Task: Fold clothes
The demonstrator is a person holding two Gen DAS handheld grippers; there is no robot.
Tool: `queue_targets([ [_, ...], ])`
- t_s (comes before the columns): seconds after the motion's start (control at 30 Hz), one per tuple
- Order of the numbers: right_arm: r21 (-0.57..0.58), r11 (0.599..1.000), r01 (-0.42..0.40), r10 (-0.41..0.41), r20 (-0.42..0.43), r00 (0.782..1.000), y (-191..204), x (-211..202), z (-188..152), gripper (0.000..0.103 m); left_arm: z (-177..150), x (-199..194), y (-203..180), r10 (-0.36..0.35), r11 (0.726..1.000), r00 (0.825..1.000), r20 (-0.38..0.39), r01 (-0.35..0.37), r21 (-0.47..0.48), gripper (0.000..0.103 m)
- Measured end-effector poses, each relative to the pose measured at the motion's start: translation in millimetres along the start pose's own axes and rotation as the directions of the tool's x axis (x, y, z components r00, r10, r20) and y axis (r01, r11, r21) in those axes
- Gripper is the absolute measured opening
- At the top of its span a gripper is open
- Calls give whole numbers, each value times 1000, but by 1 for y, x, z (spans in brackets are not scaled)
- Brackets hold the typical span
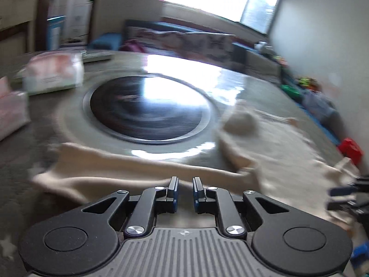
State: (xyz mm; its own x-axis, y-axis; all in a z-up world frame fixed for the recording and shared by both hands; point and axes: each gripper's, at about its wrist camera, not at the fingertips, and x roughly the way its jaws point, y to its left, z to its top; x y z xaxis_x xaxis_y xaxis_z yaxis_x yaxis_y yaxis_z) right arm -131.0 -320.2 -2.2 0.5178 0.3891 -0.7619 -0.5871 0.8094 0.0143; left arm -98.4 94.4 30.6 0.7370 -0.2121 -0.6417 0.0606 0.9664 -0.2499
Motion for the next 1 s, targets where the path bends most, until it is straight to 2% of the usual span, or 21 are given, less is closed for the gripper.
queue_targets([
  [0.07, 7, 1000, 4, -4, -1, 1000, -2, 3, -1, 38, 0, 1, 15, 23, 1000, 1000, 15, -22, -19, 14],
  [0.17, 14, 1000, 11, -11, 6, 1000, -4, 5, -1, 45, 3, -1, 26, 60, 998, 997, 39, -59, -20, 14],
  [0.23, 22, 1000, 9, -9, 6, 1000, -7, 7, 0, 46, 6, -2, 33, 63, 997, 997, 46, -61, -38, 16],
  [0.27, 26, 1000, 8, -8, 7, 1000, -8, 7, 0, 46, 6, -3, 36, 85, 996, 995, 54, -83, -43, 33],
  [0.3, 29, 1000, 7, -7, 7, 1000, -9, 8, 0, 46, 7, -4, 38, 112, 993, 992, 62, -110, -47, 44],
  [0.33, 30, 1000, 5, -5, 7, 1000, -9, 8, 1, 47, 5, -4, 41, 151, 988, 986, 70, -148, -47, 49],
  [0.4, 32, 999, 1, -1, 5, 1000, -11, 9, 1, 48, 3, -7, 48, 148, 988, 985, 84, -144, -50, 49],
  [0.53, 31, 1000, 2, -2, -5, 1000, -14, 9, 6, 48, 13, -5, 45, 191, 981, 980, 58, -189, -42, 49],
  [0.7, 61, 998, 18, -18, 9, 1000, -29, 13, 20, 50, 32, 4, 8, 81, 996, 995, 62, -83, 28, 48],
  [0.83, 78, 996, 46, -48, 27, 998, -43, 20, 32, 51, 51, 29, -37, -23, 992, 999, 47, 17, 123, 50],
  [1.0, 123, 989, 82, -88, 43, 995, -67, 36, 48, 56, 71, 77, -79, -63, 976, 998, 14, 59, 211, 50],
])
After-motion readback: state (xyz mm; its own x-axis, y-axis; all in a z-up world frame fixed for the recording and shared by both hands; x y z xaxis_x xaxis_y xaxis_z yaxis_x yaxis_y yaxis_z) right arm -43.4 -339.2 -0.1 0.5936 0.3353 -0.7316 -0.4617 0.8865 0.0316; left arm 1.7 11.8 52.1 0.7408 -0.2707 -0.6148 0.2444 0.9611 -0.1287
